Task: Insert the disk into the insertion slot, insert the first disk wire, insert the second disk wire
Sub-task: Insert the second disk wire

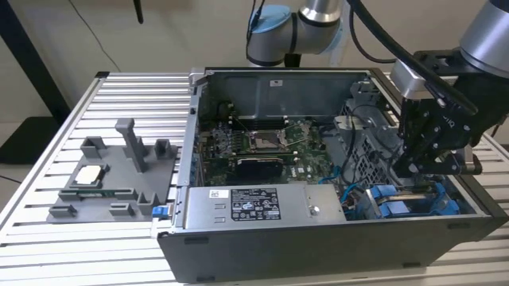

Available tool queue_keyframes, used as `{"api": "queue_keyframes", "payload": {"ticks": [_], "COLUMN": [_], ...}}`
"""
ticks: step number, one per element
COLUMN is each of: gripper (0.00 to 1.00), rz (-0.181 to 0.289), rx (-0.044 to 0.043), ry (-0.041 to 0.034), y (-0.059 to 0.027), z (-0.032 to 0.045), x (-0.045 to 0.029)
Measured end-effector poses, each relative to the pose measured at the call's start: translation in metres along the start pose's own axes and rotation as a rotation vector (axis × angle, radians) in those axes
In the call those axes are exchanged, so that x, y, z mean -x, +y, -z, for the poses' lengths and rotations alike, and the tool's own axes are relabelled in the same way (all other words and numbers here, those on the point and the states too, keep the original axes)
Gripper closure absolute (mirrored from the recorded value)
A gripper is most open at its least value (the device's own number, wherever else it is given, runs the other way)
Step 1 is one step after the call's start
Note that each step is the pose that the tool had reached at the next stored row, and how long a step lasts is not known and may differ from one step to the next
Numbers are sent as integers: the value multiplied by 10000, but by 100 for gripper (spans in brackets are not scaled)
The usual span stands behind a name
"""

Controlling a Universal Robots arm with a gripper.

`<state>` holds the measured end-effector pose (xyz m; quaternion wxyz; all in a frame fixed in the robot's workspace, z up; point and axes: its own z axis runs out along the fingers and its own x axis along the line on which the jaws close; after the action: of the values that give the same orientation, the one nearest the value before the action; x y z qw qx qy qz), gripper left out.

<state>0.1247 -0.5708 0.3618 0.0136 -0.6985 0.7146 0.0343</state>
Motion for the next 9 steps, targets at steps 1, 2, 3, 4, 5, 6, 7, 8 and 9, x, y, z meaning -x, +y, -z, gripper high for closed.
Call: {"api": "queue_keyframes", "payload": {"ticks": [1, 2, 3, 4, 5, 6, 7, 8, 9], "gripper": [84, 84, 84, 84, 84, 84, 84, 84, 84], "rz": [0, 0, 1, 2, 3, 2, 2, 2, 1], "rx": [3, 6, 8, 9, 9, 10, 11, 11, 11], "ry": [-15, -36, -64, -93, -108, -109, -109, -108, -106], "y": [-9, -18, -27, -38, -47, -54, -59, -59, -59], "z": [-7, -13, -20, -25, -30, -32, -33, -34, -33], "x": [-18, -34, -47, -58, -64, -67, -66, -67, -67]}}
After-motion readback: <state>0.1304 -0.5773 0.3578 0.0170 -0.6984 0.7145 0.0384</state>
